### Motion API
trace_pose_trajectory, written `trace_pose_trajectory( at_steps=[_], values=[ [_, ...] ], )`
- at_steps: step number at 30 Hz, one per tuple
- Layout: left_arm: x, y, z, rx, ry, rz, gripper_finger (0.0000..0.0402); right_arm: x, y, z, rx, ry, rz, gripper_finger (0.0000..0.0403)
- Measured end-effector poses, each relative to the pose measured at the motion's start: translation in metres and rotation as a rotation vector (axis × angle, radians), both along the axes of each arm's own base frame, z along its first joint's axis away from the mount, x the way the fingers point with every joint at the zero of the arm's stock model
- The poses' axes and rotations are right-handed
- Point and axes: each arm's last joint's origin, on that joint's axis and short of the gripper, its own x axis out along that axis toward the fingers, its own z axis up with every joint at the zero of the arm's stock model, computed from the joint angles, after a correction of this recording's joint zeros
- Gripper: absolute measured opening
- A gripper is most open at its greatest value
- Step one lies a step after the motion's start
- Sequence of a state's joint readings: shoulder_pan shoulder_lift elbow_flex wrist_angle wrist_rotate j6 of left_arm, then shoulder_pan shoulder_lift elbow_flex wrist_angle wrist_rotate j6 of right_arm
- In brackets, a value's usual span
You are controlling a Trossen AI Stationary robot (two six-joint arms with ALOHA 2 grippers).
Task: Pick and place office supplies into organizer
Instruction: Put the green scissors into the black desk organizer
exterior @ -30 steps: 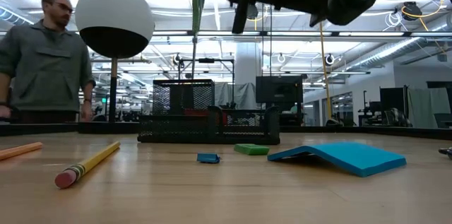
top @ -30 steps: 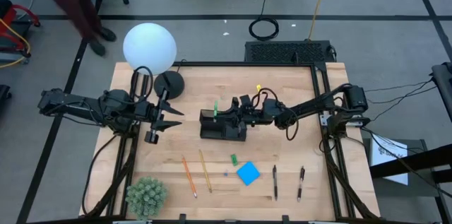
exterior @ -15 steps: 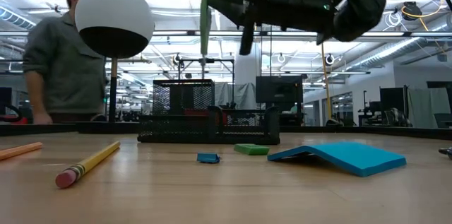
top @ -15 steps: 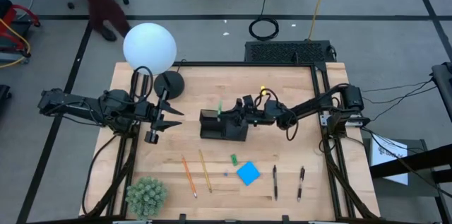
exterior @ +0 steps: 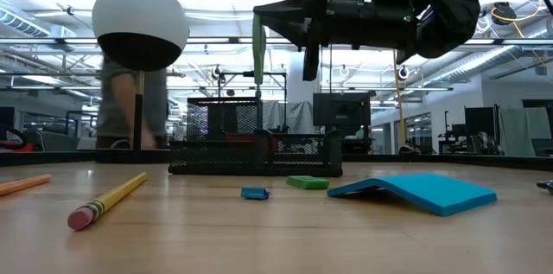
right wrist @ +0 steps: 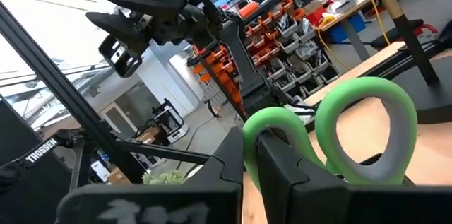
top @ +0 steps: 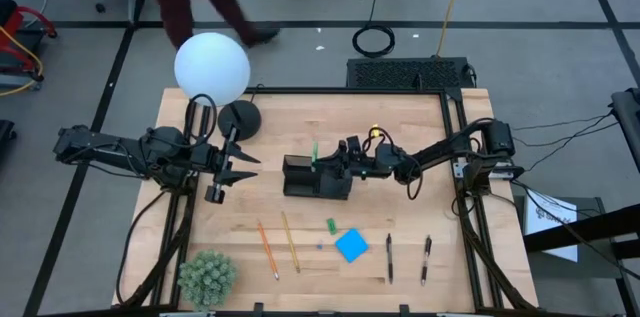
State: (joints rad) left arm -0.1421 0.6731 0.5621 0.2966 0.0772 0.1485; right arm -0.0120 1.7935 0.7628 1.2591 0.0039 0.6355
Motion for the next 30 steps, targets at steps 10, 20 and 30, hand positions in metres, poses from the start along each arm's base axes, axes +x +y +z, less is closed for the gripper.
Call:
trace_pose_trajectory(
  at_steps=[10,20,30],
  values=[
    [0.000,0.000,0.000,0.000,0.000,0.000,0.0131,0.004,-0.001,-0.019,0.036,0.048,-0.025,0.0061],
    [0.000,0.000,0.000,0.001,0.000,-0.001,0.0131,0.005,-0.002,-0.020,0.029,0.024,-0.046,0.0108],
    [0.000,0.000,0.000,0.001,0.001,-0.001,0.0131,0.005,0.000,-0.019,0.025,0.022,0.010,0.0193]
  ],
)
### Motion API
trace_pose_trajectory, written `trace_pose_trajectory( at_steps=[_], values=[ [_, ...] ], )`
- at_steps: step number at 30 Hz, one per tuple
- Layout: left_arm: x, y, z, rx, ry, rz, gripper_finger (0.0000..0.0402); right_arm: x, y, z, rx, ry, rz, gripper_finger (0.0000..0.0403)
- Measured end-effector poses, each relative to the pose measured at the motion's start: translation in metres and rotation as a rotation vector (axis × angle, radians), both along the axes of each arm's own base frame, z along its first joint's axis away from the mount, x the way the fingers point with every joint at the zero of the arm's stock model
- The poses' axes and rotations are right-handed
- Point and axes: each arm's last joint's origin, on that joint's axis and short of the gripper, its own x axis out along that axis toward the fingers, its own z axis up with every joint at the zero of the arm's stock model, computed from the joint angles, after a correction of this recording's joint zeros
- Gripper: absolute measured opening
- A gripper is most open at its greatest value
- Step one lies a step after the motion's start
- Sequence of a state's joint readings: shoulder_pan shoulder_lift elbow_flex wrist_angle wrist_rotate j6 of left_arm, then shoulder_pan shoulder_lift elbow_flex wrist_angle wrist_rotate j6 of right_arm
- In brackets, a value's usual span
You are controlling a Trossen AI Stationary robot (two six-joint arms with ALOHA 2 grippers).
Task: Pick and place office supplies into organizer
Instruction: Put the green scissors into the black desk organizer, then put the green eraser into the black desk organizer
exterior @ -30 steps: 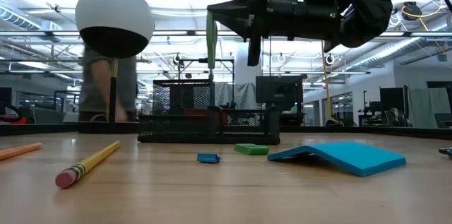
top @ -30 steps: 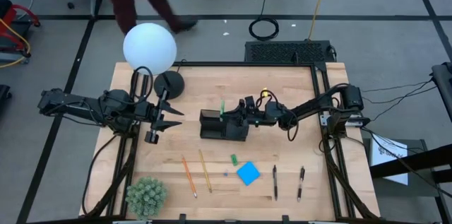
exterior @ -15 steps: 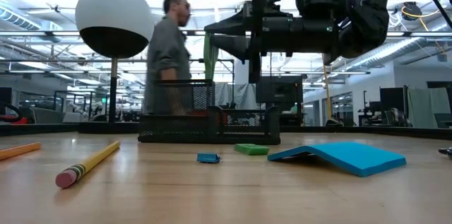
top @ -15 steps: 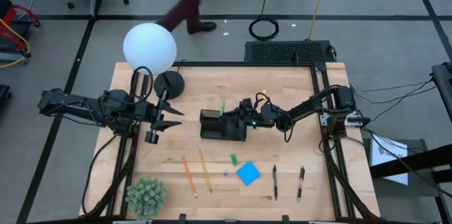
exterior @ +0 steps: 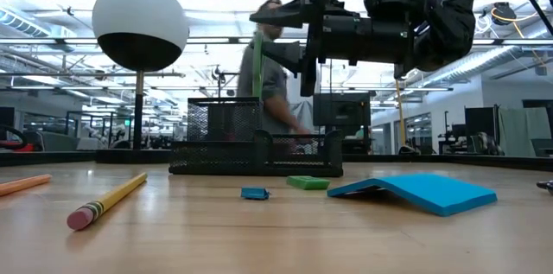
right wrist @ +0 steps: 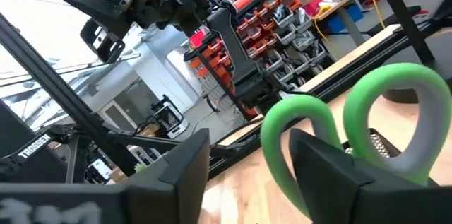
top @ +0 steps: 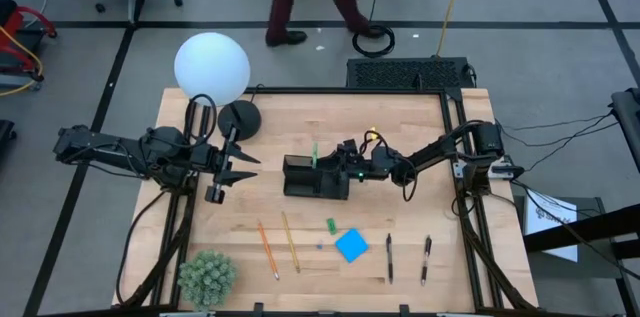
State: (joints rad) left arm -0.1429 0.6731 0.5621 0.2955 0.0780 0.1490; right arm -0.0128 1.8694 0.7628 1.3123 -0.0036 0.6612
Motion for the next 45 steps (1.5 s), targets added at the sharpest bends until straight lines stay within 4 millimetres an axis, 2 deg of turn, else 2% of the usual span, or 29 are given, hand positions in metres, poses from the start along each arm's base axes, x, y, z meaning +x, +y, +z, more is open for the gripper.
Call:
trace_pose_trajectory(
  at_steps=[7,15,29,45],
  values=[
    [0.000,0.000,0.000,0.000,0.003,0.000,0.0131,0.000,-0.003,0.000,0.005,-0.001,-0.005,0.0240],
    [0.000,0.000,0.000,-0.001,0.003,-0.001,0.0131,-0.002,-0.006,0.006,-0.004,0.039,0.009,0.0265],
    [0.000,0.000,-0.001,0.005,0.005,0.000,0.0131,-0.019,-0.004,0.035,-0.100,0.198,-0.049,0.0263],
    [0.000,0.000,-0.001,0.005,0.005,0.000,0.0131,-0.027,-0.005,0.026,-0.120,0.292,-0.064,0.0257]
  ],
)
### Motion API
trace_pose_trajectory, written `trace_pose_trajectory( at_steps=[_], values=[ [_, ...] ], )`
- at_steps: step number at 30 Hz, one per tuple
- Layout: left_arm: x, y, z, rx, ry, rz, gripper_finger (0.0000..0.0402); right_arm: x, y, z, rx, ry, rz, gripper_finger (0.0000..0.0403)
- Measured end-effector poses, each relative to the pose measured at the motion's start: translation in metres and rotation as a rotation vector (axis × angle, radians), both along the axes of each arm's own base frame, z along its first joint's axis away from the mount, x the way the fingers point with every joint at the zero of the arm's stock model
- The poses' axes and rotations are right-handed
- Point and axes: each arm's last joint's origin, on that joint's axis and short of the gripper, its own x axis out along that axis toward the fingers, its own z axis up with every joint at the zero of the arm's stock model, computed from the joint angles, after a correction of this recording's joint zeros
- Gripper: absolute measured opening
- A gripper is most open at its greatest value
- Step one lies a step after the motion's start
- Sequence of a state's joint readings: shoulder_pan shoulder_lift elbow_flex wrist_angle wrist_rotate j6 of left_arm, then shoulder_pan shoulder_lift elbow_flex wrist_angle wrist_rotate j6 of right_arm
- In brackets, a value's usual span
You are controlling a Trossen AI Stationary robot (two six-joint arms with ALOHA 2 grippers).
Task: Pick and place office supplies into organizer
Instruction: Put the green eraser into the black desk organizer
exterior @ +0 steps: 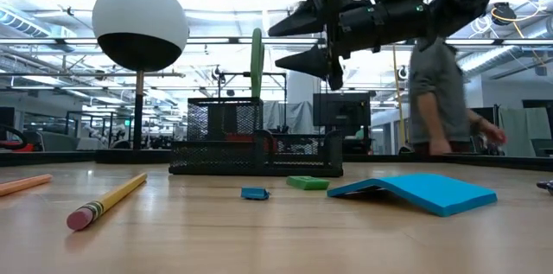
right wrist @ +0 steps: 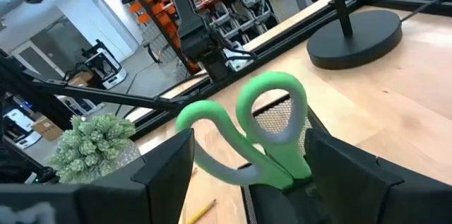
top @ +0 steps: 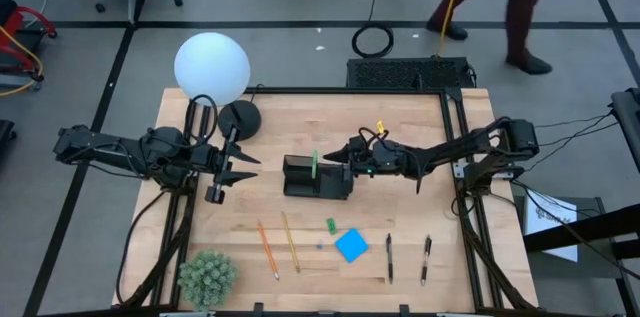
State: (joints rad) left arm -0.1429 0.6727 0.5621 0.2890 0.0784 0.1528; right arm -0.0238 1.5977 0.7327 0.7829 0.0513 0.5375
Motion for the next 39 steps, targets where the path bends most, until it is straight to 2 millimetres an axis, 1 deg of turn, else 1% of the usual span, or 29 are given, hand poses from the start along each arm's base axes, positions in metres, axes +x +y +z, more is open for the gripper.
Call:
trace_pose_trajectory(
  at_steps=[5,10,17,21,32,39],
  values=[
    [0.000,0.000,0.000,0.000,0.000,-0.001,0.0131,-0.011,0.001,0.011,-0.021,-0.002,0.004,0.0257],
    [0.000,0.000,0.000,0.000,-0.001,-0.001,0.0131,-0.024,0.006,0.027,-0.063,0.011,0.009,0.0256],
    [0.000,0.000,0.000,-0.001,-0.005,-0.001,0.0131,-0.042,0.016,0.042,-0.157,0.081,-0.017,0.0256],
    [0.000,-0.001,0.001,-0.002,-0.008,-0.004,0.0131,-0.051,0.028,0.047,-0.224,0.104,0.023,0.0256],
    [-0.001,-0.004,0.001,0.001,-0.009,-0.023,0.0131,-0.058,0.069,0.048,-0.436,0.084,0.222,0.0254],
    [-0.001,-0.007,0.002,0.002,-0.020,-0.018,0.0131,-0.061,0.081,0.045,-0.506,0.098,0.276,0.0254]
  ],
)
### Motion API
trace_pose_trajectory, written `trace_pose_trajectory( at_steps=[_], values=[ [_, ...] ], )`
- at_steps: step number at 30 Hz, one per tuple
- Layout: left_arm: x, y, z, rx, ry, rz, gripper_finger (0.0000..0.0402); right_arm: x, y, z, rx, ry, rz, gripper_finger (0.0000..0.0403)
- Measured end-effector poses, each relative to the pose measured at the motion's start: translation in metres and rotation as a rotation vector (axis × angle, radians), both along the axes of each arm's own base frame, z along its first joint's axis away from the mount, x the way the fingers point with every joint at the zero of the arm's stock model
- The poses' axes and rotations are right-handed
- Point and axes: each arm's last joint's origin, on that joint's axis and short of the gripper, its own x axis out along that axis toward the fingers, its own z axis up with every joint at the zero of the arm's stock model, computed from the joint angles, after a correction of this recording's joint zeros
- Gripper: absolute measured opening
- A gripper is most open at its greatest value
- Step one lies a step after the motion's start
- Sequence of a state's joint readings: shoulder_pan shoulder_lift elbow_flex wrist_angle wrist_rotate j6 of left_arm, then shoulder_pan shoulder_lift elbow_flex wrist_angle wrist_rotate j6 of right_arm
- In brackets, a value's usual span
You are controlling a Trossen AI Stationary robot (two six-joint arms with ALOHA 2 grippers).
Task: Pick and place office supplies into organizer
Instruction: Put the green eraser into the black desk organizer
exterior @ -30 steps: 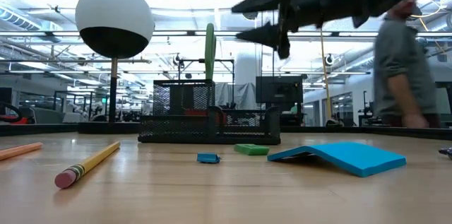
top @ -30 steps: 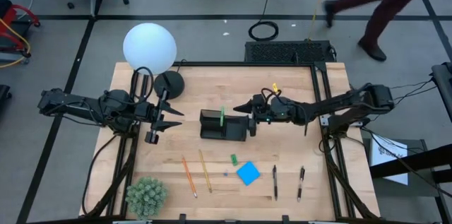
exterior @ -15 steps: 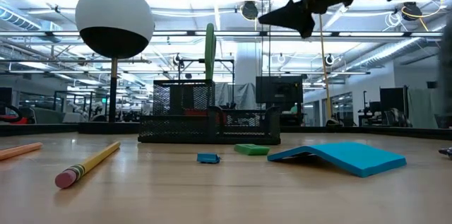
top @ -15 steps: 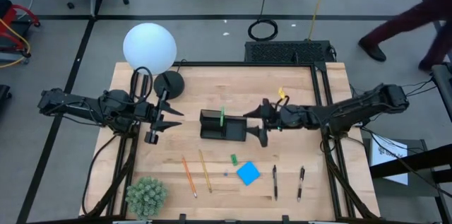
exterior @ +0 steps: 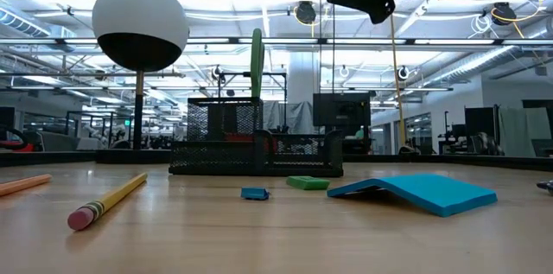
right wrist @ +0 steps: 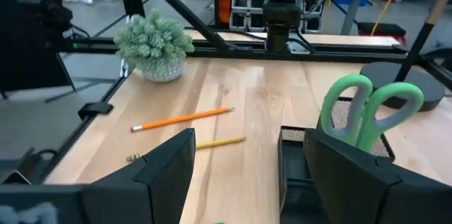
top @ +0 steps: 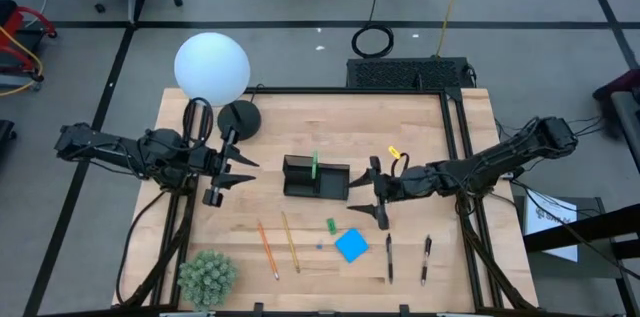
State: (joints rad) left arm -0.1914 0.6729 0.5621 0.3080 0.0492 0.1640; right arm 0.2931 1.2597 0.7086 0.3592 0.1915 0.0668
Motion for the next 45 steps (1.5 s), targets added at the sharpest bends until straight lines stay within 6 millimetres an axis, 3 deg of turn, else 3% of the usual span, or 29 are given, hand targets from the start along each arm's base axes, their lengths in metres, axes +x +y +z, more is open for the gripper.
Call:
trace_pose_trajectory(
  at_steps=[14,25,35,45],
  values=[
    [-0.001,-0.005,0.001,0.006,-0.009,0.012,0.0131,-0.003,0.016,-0.002,-0.113,-0.014,-0.004,0.0254],
    [-0.001,-0.007,0.001,0.003,-0.009,0.001,0.0131,0.003,0.040,0.019,-0.274,0.130,-0.060,0.0254],
    [-0.001,-0.007,0.001,0.005,-0.010,0.002,0.0131,0.016,0.058,-0.011,-0.375,0.298,-0.089,0.0254],
    [-0.002,-0.007,0.001,0.001,-0.011,0.001,0.0131,0.039,0.071,-0.018,-0.426,0.464,-0.064,0.0254]
  ],
)
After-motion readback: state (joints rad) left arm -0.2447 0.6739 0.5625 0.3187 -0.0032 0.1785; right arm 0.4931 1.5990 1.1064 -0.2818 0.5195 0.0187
